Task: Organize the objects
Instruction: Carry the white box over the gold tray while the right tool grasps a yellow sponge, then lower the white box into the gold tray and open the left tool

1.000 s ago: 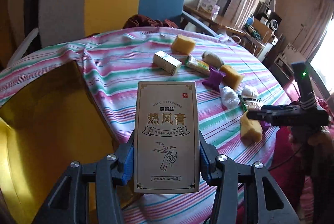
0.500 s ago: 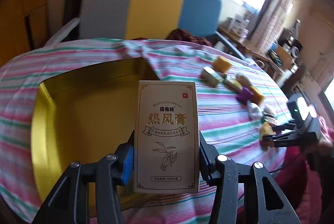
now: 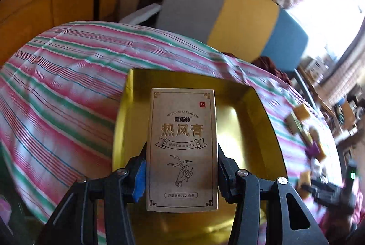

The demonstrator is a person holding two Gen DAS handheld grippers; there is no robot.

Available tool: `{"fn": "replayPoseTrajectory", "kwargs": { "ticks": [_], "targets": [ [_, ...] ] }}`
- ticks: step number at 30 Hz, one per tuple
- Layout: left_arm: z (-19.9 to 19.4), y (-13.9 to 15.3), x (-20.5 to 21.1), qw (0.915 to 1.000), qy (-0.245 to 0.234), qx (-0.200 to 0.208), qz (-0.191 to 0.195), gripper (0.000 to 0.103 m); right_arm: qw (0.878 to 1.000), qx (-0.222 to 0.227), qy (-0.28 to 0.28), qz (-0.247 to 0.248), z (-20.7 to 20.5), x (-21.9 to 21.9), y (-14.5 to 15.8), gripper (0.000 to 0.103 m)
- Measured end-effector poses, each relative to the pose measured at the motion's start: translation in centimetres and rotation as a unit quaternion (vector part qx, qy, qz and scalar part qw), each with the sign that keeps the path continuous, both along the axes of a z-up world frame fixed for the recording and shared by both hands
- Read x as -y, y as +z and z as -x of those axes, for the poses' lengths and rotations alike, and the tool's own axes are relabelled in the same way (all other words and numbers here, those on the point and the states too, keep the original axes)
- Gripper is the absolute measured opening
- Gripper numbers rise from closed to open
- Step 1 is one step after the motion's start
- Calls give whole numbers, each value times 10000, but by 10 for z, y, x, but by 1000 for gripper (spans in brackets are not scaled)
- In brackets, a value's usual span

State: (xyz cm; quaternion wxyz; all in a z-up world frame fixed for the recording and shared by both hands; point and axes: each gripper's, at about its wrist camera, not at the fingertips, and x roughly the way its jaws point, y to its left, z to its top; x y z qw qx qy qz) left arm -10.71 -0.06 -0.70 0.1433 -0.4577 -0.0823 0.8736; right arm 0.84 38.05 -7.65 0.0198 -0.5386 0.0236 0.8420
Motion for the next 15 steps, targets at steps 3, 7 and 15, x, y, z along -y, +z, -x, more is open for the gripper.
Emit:
{"fn": "replayPoseTrajectory", "kwargs": {
  "ticks": [3,7,15],
  "targets": [
    [24,-4,-2,9998,149,90,99,51,10000,-39,-5,34,-3,-2,2,55],
    [50,-13,-15,9988,192,92,445,51,10000,-60,22,44,-6,-5,5,55],
    [82,-31,-29,9956,198,156,907,51,10000,-84,33,18,-6,-6,6,55]
  ]
}}
